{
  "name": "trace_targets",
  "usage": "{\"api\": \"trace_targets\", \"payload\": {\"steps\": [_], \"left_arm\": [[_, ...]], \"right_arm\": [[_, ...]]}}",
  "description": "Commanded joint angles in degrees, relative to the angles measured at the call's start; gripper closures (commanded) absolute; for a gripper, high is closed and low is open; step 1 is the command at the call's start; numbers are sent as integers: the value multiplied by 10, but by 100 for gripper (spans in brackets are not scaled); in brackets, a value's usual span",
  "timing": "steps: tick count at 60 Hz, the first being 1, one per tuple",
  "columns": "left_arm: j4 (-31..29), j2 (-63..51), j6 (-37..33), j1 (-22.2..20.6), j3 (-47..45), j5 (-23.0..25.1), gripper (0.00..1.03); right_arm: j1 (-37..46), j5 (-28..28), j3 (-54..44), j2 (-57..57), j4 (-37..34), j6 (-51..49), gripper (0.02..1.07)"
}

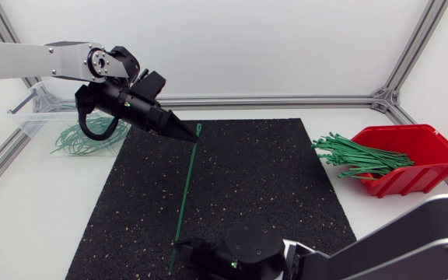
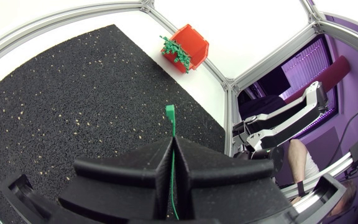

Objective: Take a green cable tie from the red box, thread the tail through the head to close it, then place it in the transparent bin on the left.

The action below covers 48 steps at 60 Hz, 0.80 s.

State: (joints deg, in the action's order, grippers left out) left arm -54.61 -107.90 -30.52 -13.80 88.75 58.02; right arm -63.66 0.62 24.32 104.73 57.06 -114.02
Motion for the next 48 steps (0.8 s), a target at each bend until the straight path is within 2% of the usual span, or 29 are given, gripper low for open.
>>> {"api": "trace_targets", "payload": {"steps": [1,21,25,44,48], "left_arm": [[-9,9,-14,-6,-15,1,100],[-9,8,-13,-8,-15,1,100],[-9,8,-12,-9,-15,0,100],[-9,6,-11,-12,-11,0,100],[-9,5,-11,-11,-11,0,100]], "right_arm": [[-3,-4,10,21,2,-19,57],[-7,-18,44,46,2,-37,61],[-9,-19,46,48,2,-38,65],[-5,-35,64,60,2,-52,65],[-6,-37,64,63,2,-53,69]]}}
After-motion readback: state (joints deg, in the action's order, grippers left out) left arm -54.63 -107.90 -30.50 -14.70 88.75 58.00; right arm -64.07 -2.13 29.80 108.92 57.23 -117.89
